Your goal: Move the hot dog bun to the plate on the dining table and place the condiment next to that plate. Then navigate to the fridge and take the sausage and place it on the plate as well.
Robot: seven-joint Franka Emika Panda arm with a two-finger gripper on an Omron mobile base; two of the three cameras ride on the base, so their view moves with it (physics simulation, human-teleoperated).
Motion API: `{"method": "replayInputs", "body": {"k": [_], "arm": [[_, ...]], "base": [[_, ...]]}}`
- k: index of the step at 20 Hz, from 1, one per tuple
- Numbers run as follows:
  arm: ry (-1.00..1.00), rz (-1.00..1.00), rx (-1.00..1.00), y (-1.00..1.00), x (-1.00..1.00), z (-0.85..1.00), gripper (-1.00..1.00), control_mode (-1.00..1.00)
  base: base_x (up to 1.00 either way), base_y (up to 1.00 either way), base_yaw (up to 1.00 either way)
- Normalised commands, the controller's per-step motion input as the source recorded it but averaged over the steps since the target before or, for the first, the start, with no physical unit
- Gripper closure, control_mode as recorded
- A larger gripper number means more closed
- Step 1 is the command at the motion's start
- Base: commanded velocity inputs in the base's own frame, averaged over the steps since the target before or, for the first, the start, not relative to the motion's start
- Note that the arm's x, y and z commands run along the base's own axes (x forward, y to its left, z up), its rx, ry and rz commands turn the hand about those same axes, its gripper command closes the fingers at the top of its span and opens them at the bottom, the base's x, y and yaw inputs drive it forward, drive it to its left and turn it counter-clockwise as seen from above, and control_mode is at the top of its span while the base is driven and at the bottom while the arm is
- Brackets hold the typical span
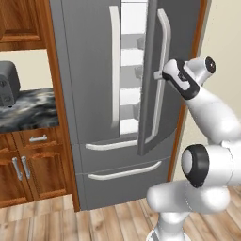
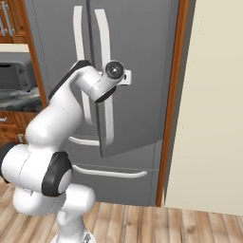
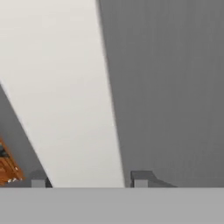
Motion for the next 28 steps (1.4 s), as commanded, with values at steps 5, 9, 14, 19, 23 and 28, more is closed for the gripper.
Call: {"method": "replayInputs", "body": {"k": [5,9,14,19,23,28], "arm": [[0.01,-0.01,-0.07,-0.88,-0.55,0.00,1.00,-1.00],[0.00,-0.01,-0.07,-0.81,-0.53,0.00,-1.00,-1.00],[0.00,0.00,-0.24,-0.08,-0.92,0.15,-1.00,-1.00],[-0.11,-0.01,-0.36,0.00,-1.00,0.29,-1.00,-1.00],[-0.10,-0.02,-0.52,0.63,-1.00,0.37,-1.00,-1.00],[-0.03,-0.01,-0.55,1.00,-0.43,0.41,-1.00,-1.00]], "base": [[0.00,0.00,0.00],[0.00,0.00,0.00],[0.00,0.00,0.00],[0.00,0.00,0.00],[0.00,0.00,0.00],[0.00,0.00,0.00]]}}
